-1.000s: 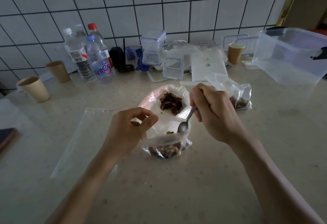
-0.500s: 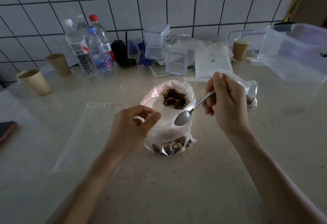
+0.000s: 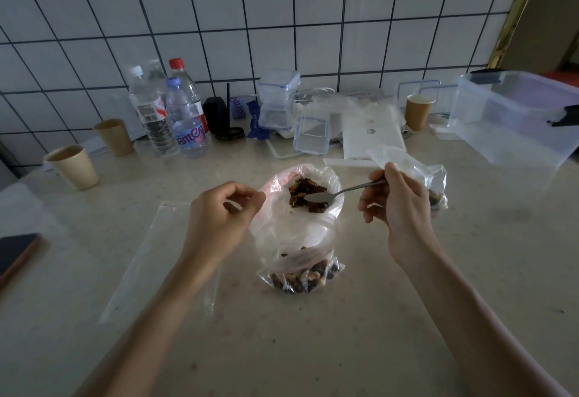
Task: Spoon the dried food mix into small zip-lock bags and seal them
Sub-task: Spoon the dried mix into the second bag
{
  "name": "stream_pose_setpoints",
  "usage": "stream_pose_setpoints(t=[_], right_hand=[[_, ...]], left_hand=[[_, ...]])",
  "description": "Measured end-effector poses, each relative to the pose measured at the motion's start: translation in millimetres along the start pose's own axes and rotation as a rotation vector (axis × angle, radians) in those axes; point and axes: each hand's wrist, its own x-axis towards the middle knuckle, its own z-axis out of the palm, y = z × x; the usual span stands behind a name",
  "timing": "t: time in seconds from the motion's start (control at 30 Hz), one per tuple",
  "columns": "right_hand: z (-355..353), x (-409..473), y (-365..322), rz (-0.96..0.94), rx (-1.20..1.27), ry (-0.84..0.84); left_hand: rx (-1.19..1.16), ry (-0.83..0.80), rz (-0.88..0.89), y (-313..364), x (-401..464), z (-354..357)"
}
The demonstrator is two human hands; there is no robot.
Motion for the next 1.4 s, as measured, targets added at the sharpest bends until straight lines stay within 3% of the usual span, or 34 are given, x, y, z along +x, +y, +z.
stream_pose_setpoints(t=[0.17, 0.33, 0.47, 0.9, 1.17, 1.4], right_hand=[[-0.8, 3.7, 4.9, -0.093, -0.302, -0.044], [-4.5, 5.6, 6.7, -0.407, -0.575, -0.075], [-8.3, 5.8, 8.6, -0.539, -0.728, -0.126], [0.2, -3.9, 8.1, -0.655, -0.831, -0.183], [-1.2, 1.1, 13.1, -0.364, -0.587, -0.153], [-3.7, 6.7, 12.5, 0.066, -0.337, -0.111]], left_hand=[[0.128, 0.027, 0.001, -8.1, 25.2, 18.8], [0.242, -0.266, -0.117, -12.3, 51.5, 37.0], [0.236, -0.369, -0.139, -8.8, 59.8, 48.1], [0.042, -0.277, -0.066, -21.0, 37.6, 68.5], [0.077, -0.273, -0.061, -17.8, 35.8, 67.5], [-0.019, -0.369, -0.168, -15.1, 40.9, 59.7]])
